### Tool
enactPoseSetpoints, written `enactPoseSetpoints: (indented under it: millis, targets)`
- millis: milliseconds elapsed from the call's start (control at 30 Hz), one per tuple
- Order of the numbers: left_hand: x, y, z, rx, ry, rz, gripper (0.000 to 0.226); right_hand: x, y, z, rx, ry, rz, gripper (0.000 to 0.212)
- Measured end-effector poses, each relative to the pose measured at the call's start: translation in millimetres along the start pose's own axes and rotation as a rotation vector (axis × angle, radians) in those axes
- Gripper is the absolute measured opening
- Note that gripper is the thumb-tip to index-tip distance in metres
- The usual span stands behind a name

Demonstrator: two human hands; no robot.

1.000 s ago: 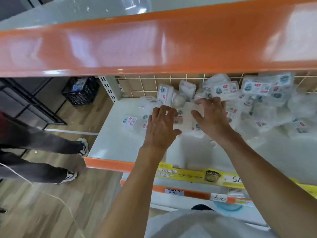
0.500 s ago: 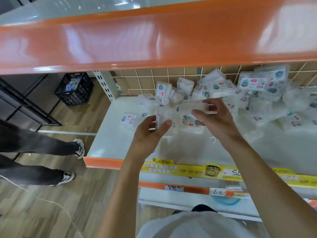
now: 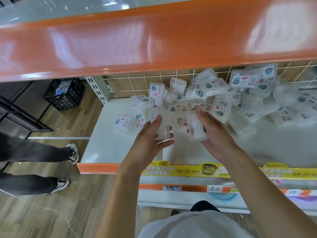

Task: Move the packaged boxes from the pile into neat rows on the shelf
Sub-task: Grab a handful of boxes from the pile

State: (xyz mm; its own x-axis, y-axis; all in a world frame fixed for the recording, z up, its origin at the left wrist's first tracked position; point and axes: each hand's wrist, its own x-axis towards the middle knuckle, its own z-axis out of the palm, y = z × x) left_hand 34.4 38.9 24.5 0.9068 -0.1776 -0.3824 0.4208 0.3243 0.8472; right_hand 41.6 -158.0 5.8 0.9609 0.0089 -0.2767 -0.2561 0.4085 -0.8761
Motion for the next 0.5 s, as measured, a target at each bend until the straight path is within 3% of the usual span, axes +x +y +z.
enactPoseSetpoints:
  millis: [133, 267, 300, 400, 433, 500]
  targets:
    - [10.7, -2.0, 7.5, -0.055, -0.018, -0.073, 0.044, -5.5, -6.3, -9.4, 0.160, 0.002, 0.074, 0.023]
    - [18.8, -6.3, 22.1, 0.032, -0.105, -0.074, 0.035, -18.8, -15.6, -29.5, 0.237, 0.077, 0.063, 0.018]
    - [20.3, -7.9, 27.2, 0.077, -0.138, -0.065, 0.032, -23.8, -17.9, -35.8, 0.211, 0.106, 0.034, 0.021]
    - [25.0, -14.4, 46.5, 0.199, -0.201, -0.038, 0.039, -42.7, -26.9, -55.9, 0.100, 0.164, -0.044, 0.057]
    - [26.0, -17.6, 54.5, 0.232, -0.216, -0.030, 0.045, -50.2, -29.8, -63.9, 0.079, 0.185, -0.065, 0.055]
    - [26.8, -24.7, 71.6, 0.284, -0.245, -0.020, 0.054, -66.7, -35.5, -79.9, 0.058, 0.252, -0.105, 0.026]
